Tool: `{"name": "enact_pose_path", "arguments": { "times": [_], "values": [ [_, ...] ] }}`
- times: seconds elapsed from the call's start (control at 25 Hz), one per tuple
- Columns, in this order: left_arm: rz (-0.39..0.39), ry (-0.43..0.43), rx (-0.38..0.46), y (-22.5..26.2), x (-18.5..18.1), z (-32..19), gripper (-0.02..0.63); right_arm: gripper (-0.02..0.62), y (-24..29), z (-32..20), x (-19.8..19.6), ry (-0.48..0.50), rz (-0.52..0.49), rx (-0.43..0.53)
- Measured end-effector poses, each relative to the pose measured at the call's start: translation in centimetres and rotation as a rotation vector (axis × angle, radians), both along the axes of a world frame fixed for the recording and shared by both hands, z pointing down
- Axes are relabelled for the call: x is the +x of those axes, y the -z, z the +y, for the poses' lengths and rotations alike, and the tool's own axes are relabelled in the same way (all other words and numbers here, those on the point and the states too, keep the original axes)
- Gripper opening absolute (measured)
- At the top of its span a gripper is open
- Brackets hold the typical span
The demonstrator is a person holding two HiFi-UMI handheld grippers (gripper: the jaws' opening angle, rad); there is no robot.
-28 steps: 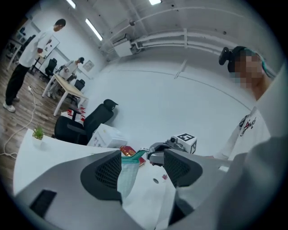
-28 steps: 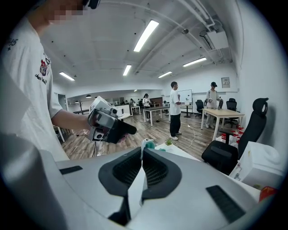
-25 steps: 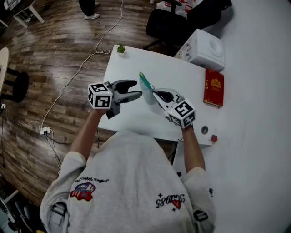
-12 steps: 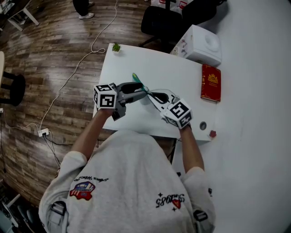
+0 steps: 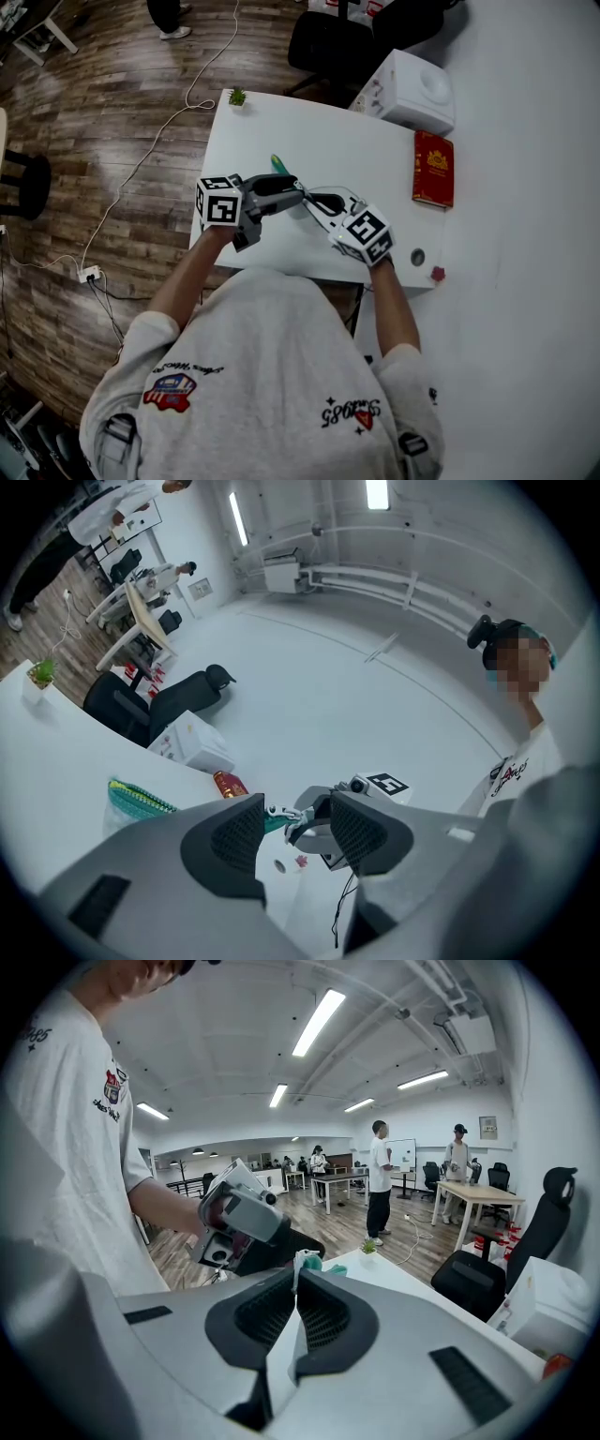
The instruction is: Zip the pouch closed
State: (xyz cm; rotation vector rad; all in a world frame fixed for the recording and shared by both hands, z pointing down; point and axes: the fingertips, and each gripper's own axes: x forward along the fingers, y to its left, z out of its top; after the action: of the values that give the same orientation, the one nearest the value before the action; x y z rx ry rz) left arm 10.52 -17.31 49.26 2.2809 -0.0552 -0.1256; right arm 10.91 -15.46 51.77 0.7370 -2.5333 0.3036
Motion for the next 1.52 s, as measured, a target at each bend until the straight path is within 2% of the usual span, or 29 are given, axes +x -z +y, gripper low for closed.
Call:
{"name": "enact_pose_path", "arguments": {
  "times": [0.12, 0.28, 0.48, 0.84, 1.28, 1.52],
  "values": [
    [-0.011, 0.014, 0.016, -0.2, -0.3, -0.2, 0.205, 0.012, -0.2, -0.1, -0.1, -0.001, -0.002, -0.01],
    [-0.014, 0.071, 0.068, 0.1, -0.8, -0.8, 0.141, 0.012, -0.7, -0.3, 0.2, -0.012, 0.007, -0.016],
    [-0.017, 0.069, 0.073, 0.1, -0.8, -0.7, 0.123, 0.012, -1.0, -0.6, 0.3, -0.019, 0.01, -0.021],
    [-0.099, 0.12, 0.149, -0.6, -0.7, -1.5, 0.025, 0.012, -0.8, -1.4, -0.1, -0.015, 0.0, -0.021],
    [-0.172, 0.15, 0.239, -0.9, -1.1, -1.9, 0.008, 0.011, -1.2, -1.6, -0.6, -0.022, -0.004, -0.019],
    [-0.19, 0.15, 0.262, -0.9, -1.1, -2.5, 0.008, 0.011, -0.9, -2.0, -0.7, -0.036, -0.013, -0.014]
  ]
}}
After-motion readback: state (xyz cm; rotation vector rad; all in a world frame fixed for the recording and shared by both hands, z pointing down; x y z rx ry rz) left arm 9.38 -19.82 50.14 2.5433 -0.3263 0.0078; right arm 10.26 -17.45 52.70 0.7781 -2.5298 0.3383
